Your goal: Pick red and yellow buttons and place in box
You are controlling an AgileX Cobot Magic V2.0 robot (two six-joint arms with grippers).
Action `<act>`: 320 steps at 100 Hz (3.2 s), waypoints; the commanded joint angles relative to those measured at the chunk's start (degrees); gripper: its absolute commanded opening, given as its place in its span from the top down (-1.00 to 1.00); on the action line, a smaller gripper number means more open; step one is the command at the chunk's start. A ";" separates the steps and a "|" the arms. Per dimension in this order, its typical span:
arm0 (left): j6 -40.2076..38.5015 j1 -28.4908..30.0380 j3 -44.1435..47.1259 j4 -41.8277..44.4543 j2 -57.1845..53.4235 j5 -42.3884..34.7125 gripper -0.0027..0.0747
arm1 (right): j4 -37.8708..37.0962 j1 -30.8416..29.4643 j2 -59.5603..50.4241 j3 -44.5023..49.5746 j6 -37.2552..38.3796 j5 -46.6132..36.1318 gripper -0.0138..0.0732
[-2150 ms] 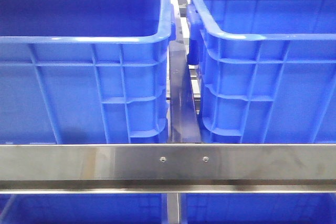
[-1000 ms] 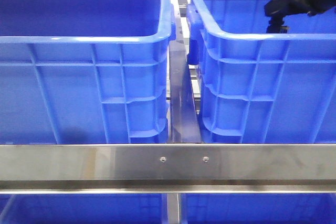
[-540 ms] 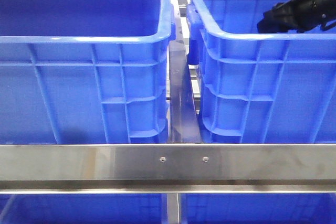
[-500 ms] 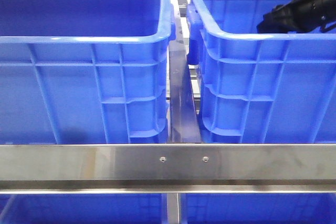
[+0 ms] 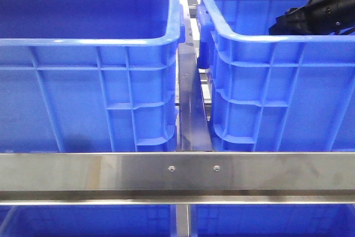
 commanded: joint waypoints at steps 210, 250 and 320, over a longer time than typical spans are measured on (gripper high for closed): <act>-0.65 0.08 -1.48 -0.44 0.02 -4.23 0.98 | 5.36 14.93 -93.93 50.81 6.96 -34.26 -0.01; -0.53 0.08 -1.48 -0.44 0.02 -4.23 0.98 | 5.36 14.93 -96.67 51.77 6.96 -33.65 0.84; 1.20 0.08 -9.78 -0.65 14.35 -1.84 -0.30 | 5.36 14.93 -96.67 51.77 6.96 -33.65 0.84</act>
